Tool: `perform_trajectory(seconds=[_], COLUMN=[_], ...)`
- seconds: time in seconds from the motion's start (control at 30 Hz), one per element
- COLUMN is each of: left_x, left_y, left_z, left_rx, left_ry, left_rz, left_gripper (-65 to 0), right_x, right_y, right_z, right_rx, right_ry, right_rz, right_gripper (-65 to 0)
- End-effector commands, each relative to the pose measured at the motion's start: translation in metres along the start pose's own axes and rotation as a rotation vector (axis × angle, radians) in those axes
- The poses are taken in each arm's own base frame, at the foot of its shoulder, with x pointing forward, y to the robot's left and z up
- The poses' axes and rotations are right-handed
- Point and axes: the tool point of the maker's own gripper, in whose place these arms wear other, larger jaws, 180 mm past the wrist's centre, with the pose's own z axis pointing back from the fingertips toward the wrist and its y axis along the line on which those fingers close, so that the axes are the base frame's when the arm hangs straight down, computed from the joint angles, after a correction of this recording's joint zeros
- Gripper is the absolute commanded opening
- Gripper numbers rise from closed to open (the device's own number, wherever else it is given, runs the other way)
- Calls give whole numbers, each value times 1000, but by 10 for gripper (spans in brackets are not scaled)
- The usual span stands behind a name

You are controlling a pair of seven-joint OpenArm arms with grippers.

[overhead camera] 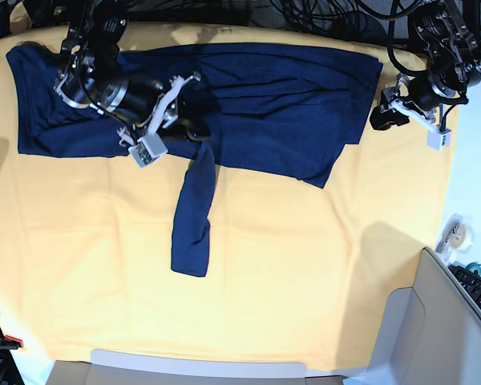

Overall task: Fold the T-shirt properly
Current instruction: 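Lift the sleeve with the right gripper and lay it across the shirt body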

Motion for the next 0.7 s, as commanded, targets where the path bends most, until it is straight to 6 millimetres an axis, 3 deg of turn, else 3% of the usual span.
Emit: perform_trajectory(seconds=[0.0, 0.2, 0.4, 0.47, 0.67], left_x=[11, 11, 11, 11, 9], left_y=[-2, -3, -3, -3, -2], left_z=[4, 4, 4, 4, 4], left_rx=[-5, -6, -6, -6, -5], left_ry=[-30, -29, -29, -29, -26], left_rz=[-25, -26, -26, -26, -25], left_gripper=[-373, -373, -373, -373, -373], right_x=[11, -1, -9, -12, -11], right_y=[5, 15, 7, 3, 0], right_z=[3, -1, -3, -3, -3], right_rx=[19, 58, 5, -15, -24], right_ry=[-45, 8, 54, 69, 71], right_rz=[21, 45, 67, 75, 80], right_gripper=[-650, -650, -644, -599, -321])
